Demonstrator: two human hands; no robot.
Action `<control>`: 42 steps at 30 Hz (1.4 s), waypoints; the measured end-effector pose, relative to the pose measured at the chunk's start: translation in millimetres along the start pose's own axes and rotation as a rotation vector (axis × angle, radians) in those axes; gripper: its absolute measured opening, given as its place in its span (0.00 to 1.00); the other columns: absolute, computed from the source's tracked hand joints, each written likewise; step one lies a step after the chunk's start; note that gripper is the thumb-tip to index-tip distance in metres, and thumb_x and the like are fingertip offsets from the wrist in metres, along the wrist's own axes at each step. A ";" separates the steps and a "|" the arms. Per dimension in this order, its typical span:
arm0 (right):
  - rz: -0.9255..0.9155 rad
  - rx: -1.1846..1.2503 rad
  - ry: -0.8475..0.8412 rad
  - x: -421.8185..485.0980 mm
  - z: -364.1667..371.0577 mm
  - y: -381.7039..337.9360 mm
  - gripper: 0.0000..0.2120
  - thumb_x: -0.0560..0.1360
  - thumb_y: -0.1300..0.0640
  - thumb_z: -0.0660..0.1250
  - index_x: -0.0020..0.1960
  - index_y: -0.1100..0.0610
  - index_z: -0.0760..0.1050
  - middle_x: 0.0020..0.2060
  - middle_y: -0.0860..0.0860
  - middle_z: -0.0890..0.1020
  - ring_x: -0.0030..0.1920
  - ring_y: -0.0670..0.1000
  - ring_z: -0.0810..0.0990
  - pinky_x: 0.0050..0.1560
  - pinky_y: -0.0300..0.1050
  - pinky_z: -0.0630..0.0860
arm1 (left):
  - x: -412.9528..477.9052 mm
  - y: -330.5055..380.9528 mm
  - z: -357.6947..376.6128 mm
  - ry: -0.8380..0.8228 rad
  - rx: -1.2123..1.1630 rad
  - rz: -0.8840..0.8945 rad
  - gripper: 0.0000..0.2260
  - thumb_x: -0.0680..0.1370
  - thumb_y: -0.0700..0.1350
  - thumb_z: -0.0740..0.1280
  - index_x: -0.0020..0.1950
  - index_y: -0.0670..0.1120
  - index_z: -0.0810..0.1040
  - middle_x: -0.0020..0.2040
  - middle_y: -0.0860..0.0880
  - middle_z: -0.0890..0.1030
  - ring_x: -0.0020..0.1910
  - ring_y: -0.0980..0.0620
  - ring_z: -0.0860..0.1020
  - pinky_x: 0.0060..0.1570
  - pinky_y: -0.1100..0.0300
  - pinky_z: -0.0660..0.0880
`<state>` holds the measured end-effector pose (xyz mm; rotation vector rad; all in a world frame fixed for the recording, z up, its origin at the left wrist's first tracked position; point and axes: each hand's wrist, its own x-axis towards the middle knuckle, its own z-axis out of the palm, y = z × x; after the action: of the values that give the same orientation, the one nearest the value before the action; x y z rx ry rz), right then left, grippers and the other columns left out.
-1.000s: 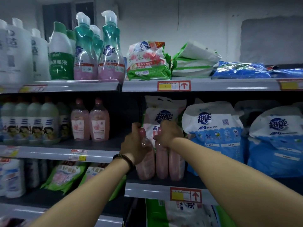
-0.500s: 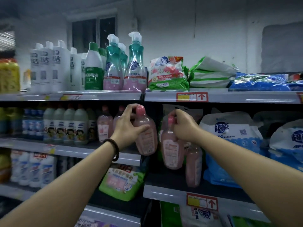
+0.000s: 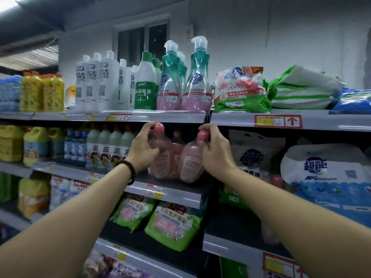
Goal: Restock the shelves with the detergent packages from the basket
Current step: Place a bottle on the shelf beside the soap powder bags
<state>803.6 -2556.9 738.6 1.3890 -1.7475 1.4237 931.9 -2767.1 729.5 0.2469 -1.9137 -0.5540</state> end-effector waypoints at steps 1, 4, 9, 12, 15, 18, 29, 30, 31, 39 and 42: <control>0.026 0.018 -0.041 4.0 8.8 -1.4 0.15 0.82 0.66 0.65 0.64 0.52 0.73 0.51 0.49 0.81 0.48 0.46 0.79 0.47 0.38 0.74 | 6.1 -11.4 -1.1 -0.014 0.010 -0.023 0.36 0.71 0.33 0.77 0.72 0.57 0.70 0.61 0.52 0.82 0.59 0.53 0.82 0.61 0.47 0.81; 0.082 0.044 -0.176 24.3 43.4 0.7 0.15 0.83 0.65 0.64 0.65 0.49 0.72 0.52 0.50 0.81 0.49 0.47 0.79 0.46 0.39 0.75 | 23.3 -43.4 -1.0 -0.084 0.021 -0.116 0.36 0.70 0.34 0.78 0.73 0.57 0.70 0.60 0.51 0.83 0.59 0.51 0.83 0.64 0.47 0.80; 0.167 -0.005 -0.236 52.3 71.3 5.1 0.11 0.84 0.57 0.65 0.59 0.42 0.70 0.52 0.51 0.80 0.55 0.55 0.80 0.58 0.51 0.76 | 28.2 -45.1 15.0 -0.110 -0.105 -0.234 0.34 0.78 0.35 0.71 0.76 0.59 0.62 0.57 0.51 0.80 0.54 0.51 0.80 0.55 0.59 0.80; 0.210 0.033 -0.246 49.4 76.7 15.4 0.14 0.84 0.53 0.64 0.68 0.42 0.69 0.57 0.52 0.80 0.56 0.55 0.80 0.57 0.50 0.78 | 18.6 -36.6 32.9 -0.115 -0.115 -0.247 0.35 0.79 0.47 0.69 0.80 0.59 0.54 0.61 0.50 0.77 0.58 0.47 0.79 0.54 0.55 0.78; 0.218 -0.001 -0.226 47.1 79.0 30.2 0.24 0.80 0.50 0.70 0.73 0.42 0.67 0.62 0.48 0.81 0.61 0.53 0.81 0.62 0.51 0.79 | 17.5 -47.8 50.1 -0.033 -0.112 -0.260 0.41 0.71 0.58 0.73 0.78 0.53 0.56 0.62 0.47 0.80 0.57 0.46 0.82 0.58 0.49 0.80; 0.256 -0.041 -0.294 36.3 71.8 48.5 0.31 0.74 0.57 0.79 0.72 0.50 0.69 0.62 0.48 0.81 0.59 0.50 0.81 0.54 0.44 0.78 | 16.2 -57.8 62.5 0.063 -0.042 -0.248 0.34 0.66 0.62 0.70 0.68 0.56 0.62 0.52 0.50 0.83 0.47 0.47 0.83 0.51 0.42 0.82; 0.372 -0.085 -0.387 0.4 79.5 74.5 0.32 0.73 0.59 0.79 0.70 0.52 0.65 0.65 0.52 0.81 0.64 0.53 0.82 0.62 0.51 0.81 | 8.9 -61.3 54.5 -0.012 0.261 -0.314 0.43 0.71 0.57 0.75 0.80 0.51 0.59 0.73 0.38 0.66 0.72 0.32 0.66 0.70 0.37 0.70; 0.374 -0.096 -0.381 0.4 82.8 73.9 0.31 0.74 0.59 0.78 0.70 0.53 0.65 0.66 0.52 0.81 0.64 0.54 0.82 0.62 0.51 0.81 | 14.2 -63.7 49.7 -0.017 0.251 -0.341 0.42 0.69 0.56 0.75 0.79 0.49 0.60 0.72 0.38 0.67 0.71 0.32 0.69 0.69 0.37 0.72; 0.373 -0.105 -0.368 0.0 85.9 72.9 0.30 0.75 0.59 0.78 0.70 0.53 0.65 0.66 0.53 0.81 0.64 0.54 0.82 0.61 0.50 0.81 | 18.1 -66.2 45.0 -0.035 0.247 -0.363 0.41 0.69 0.54 0.76 0.77 0.48 0.60 0.72 0.39 0.68 0.70 0.33 0.71 0.67 0.37 0.74; 0.387 -0.098 -0.331 3.1 97.4 77.3 0.28 0.76 0.60 0.77 0.70 0.54 0.66 0.66 0.53 0.81 0.65 0.54 0.82 0.56 0.43 0.78 | 30.7 -107.9 14.2 -0.196 -0.134 -0.383 0.33 0.80 0.37 0.72 0.79 0.52 0.62 0.68 0.43 0.78 0.65 0.39 0.79 0.62 0.37 0.80; 0.381 -0.081 -0.332 2.7 100.7 79.7 0.30 0.77 0.60 0.76 0.72 0.53 0.65 0.67 0.53 0.81 0.66 0.54 0.81 0.59 0.45 0.79 | 31.8 -120.9 3.5 -0.272 -0.329 -0.422 0.29 0.81 0.34 0.69 0.77 0.57 0.68 0.65 0.40 0.82 0.64 0.35 0.80 0.60 0.33 0.79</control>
<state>752.3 -2655.0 673.5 1.3598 -2.3587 1.3416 905.9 -2884.6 695.6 0.3795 -1.9996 -1.2250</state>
